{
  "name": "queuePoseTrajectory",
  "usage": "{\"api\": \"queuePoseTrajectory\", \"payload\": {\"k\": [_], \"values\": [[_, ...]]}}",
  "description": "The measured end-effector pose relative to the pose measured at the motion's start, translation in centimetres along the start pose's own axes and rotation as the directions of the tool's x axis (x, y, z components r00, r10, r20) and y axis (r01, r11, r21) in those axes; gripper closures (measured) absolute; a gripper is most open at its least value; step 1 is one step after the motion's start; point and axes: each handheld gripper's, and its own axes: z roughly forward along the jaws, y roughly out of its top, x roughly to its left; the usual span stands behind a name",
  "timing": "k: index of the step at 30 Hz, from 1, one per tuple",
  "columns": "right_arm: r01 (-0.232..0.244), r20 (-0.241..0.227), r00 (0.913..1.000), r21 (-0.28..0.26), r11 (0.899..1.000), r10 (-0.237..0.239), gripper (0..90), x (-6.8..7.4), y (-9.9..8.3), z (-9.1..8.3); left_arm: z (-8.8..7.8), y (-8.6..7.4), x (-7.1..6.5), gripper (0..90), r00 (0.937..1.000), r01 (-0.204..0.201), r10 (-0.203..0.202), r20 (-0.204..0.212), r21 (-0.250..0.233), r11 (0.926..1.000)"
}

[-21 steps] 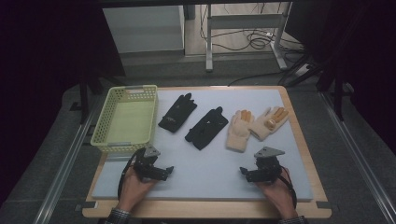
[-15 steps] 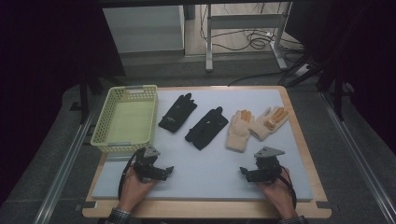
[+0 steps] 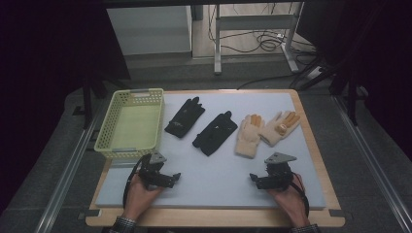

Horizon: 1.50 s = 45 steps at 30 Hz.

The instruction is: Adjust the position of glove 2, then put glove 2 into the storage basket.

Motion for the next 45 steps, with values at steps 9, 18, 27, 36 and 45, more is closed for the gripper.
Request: {"api": "queuePoseTrajectory", "payload": {"k": [9, 18, 27, 36, 45], "values": [[-0.013, -0.009, 0.9999, -0.016, 1.0, 0.013, 16.4, 0.1, 0.5, -0.2, 0.0, 0.0, 0.0, 2.7, 1.0, 0.0, 0.0, -0.001, -0.001, 1.0], [-0.011, -0.081, 0.9967, -0.029, 1.0, 0.008, 22.4, 0.6, 2.8, 0.4, 0.0, 0.0, 0.0, 3.0, 1.0, -0.002, 0.002, -0.002, -0.002, 1.0], [0.023, -0.107, 0.9939, -0.014, 1.0, -0.024, 24.1, 1.4, 5.3, 2.0, 0.0, 0.0, 0.0, 3.1, 1.0, -0.001, 0.001, -0.002, -0.003, 1.0], [0.019, -0.114, 0.9932, -0.041, 0.999, -0.024, 25.3, 2.0, 7.9, 3.4, 0.0, 0.0, 0.0, 3.1, 1.0, 0.0, 0.0, -0.003, -0.003, 1.0], [0.051, -0.112, 0.9921, -0.037, 0.998, -0.055, 33.0, 2.5, 9.9, 5.8, 0.0, 0.0, 0.0, 3.2, 1.0, 0.001, -0.001, -0.003, -0.004, 1.0]]}}
